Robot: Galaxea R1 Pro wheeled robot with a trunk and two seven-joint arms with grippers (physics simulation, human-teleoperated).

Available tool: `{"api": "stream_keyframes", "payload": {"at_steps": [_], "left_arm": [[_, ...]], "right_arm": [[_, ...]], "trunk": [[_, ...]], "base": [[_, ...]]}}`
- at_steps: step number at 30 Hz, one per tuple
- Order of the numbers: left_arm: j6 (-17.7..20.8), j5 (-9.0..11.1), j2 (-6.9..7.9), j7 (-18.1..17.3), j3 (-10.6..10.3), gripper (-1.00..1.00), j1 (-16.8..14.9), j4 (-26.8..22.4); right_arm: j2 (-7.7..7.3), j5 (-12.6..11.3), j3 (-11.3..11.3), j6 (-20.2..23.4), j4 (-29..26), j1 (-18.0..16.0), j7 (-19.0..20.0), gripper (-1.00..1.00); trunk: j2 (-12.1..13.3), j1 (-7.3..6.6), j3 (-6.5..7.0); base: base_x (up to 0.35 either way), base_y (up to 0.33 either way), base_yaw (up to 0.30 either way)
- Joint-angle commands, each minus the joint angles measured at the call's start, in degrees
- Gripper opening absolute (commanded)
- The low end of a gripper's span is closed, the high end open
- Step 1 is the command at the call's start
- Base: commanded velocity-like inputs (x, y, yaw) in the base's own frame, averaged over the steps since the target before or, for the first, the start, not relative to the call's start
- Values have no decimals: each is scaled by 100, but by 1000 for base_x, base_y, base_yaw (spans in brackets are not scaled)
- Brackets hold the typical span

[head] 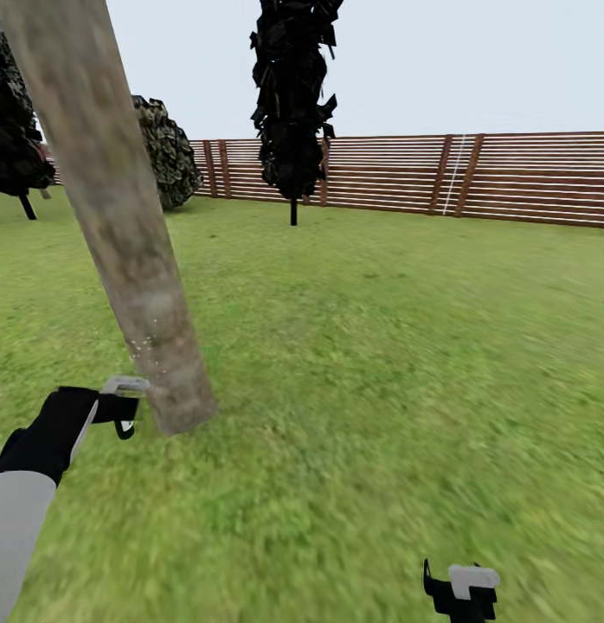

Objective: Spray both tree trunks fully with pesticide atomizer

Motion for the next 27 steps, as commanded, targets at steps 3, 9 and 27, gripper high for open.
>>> {"api": "stream_keyframes", "payload": {"at_steps": [3,9,27], "left_arm": [[-1,54,172,8,124,-100,45,53],[1,32,-237,18,79,-100,47,78],[13,-107,-429,313,98,-100,62,38]], "right_arm": [[2,-2,-1,0,0,0,-1,100],[9,-2,-1,0,0,0,3,100],[6,6,-1,0,-5,0,6,100]], "trunk": [[0,0,0],[0,0,0],[0,0,0]], "base": [[0,-274,123],[1,-274,266],[194,-40,192]]}}
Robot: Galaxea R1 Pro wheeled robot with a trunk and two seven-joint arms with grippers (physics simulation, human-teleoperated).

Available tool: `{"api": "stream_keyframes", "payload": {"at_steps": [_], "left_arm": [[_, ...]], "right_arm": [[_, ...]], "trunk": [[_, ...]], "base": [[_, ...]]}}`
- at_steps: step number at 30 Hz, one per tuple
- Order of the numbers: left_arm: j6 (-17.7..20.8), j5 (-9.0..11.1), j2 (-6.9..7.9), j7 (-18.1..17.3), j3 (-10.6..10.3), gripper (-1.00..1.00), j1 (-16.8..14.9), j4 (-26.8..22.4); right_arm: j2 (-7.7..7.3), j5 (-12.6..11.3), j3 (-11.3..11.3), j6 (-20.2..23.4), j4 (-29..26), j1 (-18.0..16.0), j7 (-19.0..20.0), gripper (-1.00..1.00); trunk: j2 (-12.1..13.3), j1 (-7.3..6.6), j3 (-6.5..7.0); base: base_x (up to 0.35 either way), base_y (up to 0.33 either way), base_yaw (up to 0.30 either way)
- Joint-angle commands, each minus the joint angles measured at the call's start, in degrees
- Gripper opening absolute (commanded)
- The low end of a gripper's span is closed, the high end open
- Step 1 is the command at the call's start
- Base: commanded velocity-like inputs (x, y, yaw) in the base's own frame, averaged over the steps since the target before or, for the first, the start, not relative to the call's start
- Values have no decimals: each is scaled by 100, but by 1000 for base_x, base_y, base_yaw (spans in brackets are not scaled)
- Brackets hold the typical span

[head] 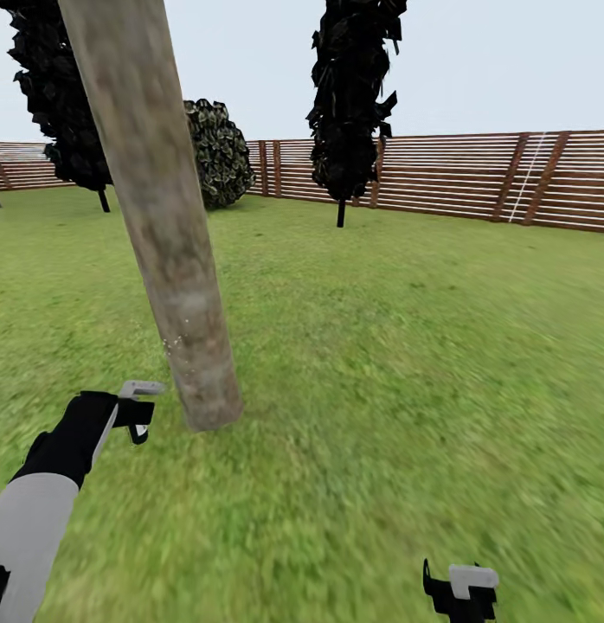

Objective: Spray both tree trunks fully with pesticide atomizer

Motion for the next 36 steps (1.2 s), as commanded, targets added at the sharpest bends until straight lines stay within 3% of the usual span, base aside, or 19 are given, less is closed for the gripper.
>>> {"api": "stream_keyframes", "payload": {"at_steps": [1,4,7,10,13,15,16,18,22,26,30,32,36], "left_arm": [[1,-14,-32,2,-1,-100,0,-6],[0,-16,-201,2,3,-100,0,-20],[2,-29,-275,4,4,-100,0,-24],[3,-38,-216,1,9,-100,5,-23],[-2,-19,348,-18,43,-100,176,-15],[-13,3,448,-34,28,-100,241,-26],[-12,11,427,-34,13,-100,254,-30],[-19,-7,22,-10,0,-100,270,-33],[-19,-16,-545,10,-9,-100,264,-37],[-17,-25,-559,5,-2,-100,264,-40],[-54,-29,-164,11,42,-100,353,12],[-64,-27,-34,19,39,-100,422,42],[-65,-21,-222,38,17,-100,459,54]], "right_arm": [[-2,1,1,0,-1,0,0,100],[-5,-4,1,0,0,0,0,100],[-6,-5,1,0,-1,0,0,100],[-5,-3,1,0,2,0,0,100],[-1,-2,1,0,1,0,0,100],[2,0,1,0,3,0,0,100],[1,-4,1,0,1,0,0,100],[3,-2,1,0,2,0,0,100],[3,1,1,3,7,0,0,100],[3,-1,1,0,0,0,0,100],[3,-1,1,0,-1,0,0,100],[3,0,1,0,-1,0,0,100],[3,-2,1,0,0,0,0,100]], "trunk": [[0,0,0],[0,0,0],[0,0,0],[0,0,0],[0,0,0],[0,0,0],[0,0,0],[0,0,0],[0,0,0],[0,0,0],[0,0,0],[0,0,0],[0,0,0]], "base": [[339,-5,2],[293,-110,0],[169,-195,0],[29,-83,0],[3,-10,0],[0,-1,0],[0,0,0],[0,0,0],[0,0,0],[0,0,0],[0,0,0],[0,0,0],[26,0,0]]}}
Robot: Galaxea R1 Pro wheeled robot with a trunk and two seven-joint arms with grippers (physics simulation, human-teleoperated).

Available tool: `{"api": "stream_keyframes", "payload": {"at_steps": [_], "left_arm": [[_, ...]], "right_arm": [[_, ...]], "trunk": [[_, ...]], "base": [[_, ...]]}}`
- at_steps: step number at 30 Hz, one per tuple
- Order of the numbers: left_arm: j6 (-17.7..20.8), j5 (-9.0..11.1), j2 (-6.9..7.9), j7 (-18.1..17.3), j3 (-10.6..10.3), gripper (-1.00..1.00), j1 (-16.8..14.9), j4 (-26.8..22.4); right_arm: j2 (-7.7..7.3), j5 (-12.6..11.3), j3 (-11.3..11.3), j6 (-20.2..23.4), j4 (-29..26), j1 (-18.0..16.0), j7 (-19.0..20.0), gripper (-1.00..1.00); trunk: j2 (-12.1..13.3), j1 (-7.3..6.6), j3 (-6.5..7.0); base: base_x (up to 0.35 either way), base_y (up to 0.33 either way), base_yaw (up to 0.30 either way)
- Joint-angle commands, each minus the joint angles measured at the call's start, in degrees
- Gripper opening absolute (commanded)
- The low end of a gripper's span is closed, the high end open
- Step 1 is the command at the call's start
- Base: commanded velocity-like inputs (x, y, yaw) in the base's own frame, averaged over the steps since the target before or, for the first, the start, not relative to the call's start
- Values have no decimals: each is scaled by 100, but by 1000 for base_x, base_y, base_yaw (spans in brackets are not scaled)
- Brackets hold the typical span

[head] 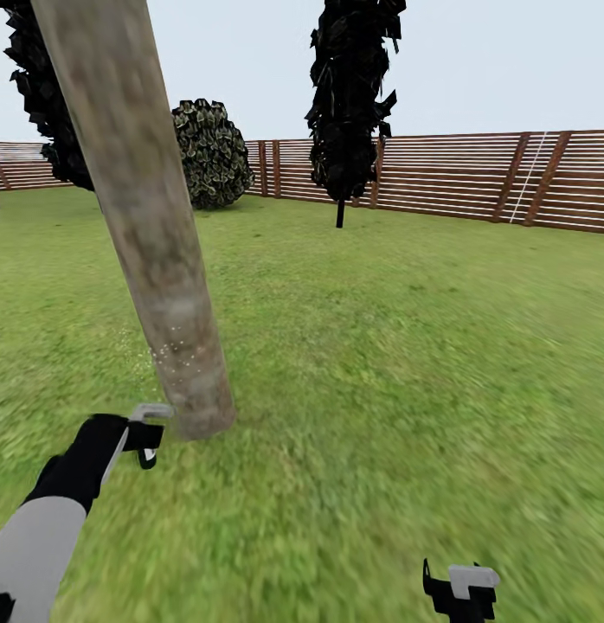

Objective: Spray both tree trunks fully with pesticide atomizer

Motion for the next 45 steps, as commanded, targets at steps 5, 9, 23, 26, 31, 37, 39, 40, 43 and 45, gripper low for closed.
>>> {"api": "stream_keyframes", "payload": {"at_steps": [5,9,23,26,31,37,39,40,43,45], "left_arm": [[-10,-41,-373,2,-8,-100,5,6],[-13,-46,-376,40,9,-100,25,9],[-406,56,-435,841,38,-100,706,-6],[-447,48,-490,853,68,-100,702,-53],[-459,20,-342,882,61,-100,707,-39],[-466,36,-9,979,561,-100,818,2],[-493,15,29,968,837,-100,955,7],[-555,7,36,964,885,-100,1028,6],[-831,29,-96,973,835,-100,1146,1],[-837,16,-194,977,590,-100,1126,-23]], "right_arm": [[0,2,1,0,-1,0,0,100],[0,1,1,0,-2,0,0,100],[0,-5,1,0,-2,0,0,100],[0,-5,1,0,-2,0,0,100],[-2,-5,-1,0,-2,0,-8,100],[-9,-5,-1,0,-2,0,-14,100],[-9,-5,0,0,-2,0,-12,100],[-9,-5,0,0,-2,0,-10,100],[0,-5,1,-3,-2,0,-9,100],[0,-5,1,-3,-2,0,-9,100]], "trunk": [[0,0,0],[0,0,0],[0,0,0],[0,0,0],[0,0,0],[0,0,0],[0,0,0],[0,0,0],[0,0,0],[0,0,0]], "base": [[255,0,0],[333,0,0],[55,-19,82],[134,-214,152],[143,-239,13],[74,-169,0],[2,-11,0],[1,-4,0],[34,-30,81],[177,-187,268]]}}
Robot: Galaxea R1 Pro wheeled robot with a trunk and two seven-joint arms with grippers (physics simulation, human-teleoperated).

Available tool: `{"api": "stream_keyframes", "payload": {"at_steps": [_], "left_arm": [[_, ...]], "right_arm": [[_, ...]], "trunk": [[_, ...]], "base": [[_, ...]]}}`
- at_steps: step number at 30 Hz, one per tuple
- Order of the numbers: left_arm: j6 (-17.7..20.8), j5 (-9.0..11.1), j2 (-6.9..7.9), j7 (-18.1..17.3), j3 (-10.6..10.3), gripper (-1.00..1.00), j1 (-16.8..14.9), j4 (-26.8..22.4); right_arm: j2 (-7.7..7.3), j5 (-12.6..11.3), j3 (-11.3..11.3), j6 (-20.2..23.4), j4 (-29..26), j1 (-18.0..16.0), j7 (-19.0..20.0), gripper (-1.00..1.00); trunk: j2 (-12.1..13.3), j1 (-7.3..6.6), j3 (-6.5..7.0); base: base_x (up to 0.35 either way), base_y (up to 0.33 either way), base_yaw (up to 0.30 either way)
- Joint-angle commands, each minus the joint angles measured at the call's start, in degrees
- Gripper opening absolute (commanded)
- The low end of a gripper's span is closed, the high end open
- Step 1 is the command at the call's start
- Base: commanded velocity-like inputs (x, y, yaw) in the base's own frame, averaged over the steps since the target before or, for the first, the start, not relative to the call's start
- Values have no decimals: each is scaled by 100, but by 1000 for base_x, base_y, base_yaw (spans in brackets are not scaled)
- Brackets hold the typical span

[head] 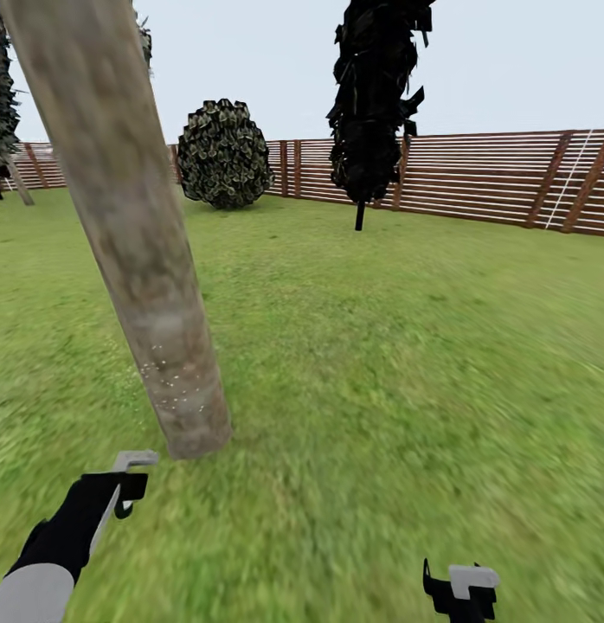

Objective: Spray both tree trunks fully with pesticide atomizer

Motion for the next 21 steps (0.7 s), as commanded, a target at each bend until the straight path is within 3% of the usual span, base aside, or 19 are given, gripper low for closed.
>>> {"api": "stream_keyframes", "payload": {"at_steps": [1,9,15,21], "left_arm": [[3,-23,-12,6,-87,-100,-24,-32],[13,-43,-16,13,-133,-100,-31,-64],[18,-50,93,10,-82,-100,2,-56],[24,-45,38,71,-60,-100,4,-35]], "right_arm": [[0,0,0,0,0,0,0,100],[-4,0,-1,3,0,0,-7,100],[-9,0,0,3,0,0,-17,100],[-1,0,0,3,0,0,-9,100]], "trunk": [[0,0,0],[0,0,0],[0,0,0],[0,0,0]], "base": [[191,-209,261],[122,-239,53],[3,-276,0],[31,-276,0]]}}
